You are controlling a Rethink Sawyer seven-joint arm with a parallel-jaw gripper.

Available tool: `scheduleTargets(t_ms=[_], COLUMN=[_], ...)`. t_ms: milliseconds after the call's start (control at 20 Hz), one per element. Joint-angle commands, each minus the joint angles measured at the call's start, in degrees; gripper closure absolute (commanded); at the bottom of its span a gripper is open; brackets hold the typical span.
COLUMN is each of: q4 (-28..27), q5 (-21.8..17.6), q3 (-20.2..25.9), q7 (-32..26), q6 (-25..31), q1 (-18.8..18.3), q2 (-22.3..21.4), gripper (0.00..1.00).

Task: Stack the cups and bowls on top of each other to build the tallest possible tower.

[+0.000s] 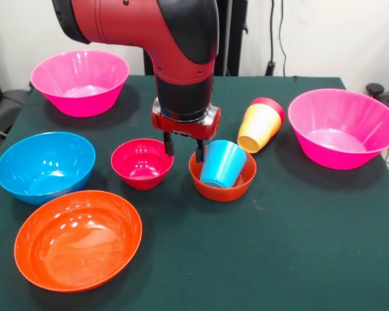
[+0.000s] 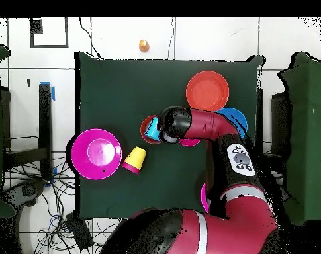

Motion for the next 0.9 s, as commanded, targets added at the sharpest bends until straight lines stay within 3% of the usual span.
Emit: scheduleTargets(t_ms=[50,450,750,900], q4=[-0.9,-3.0,-7.9,-10.4], q5=[-3.4,-3.9,-8.4,-8.1], q3=[3.9,2.6,-4.6,-6.1], q7=[-3.3,-2.9,0.1,1.5], q6=[-1.9,0.4,5.0,7.1], q1=[-0.4,0.9,6.6,8.3], q2=[2.5,3.4,3.6,4.8], gripper=[0.0,0.0,0.0,0.0])
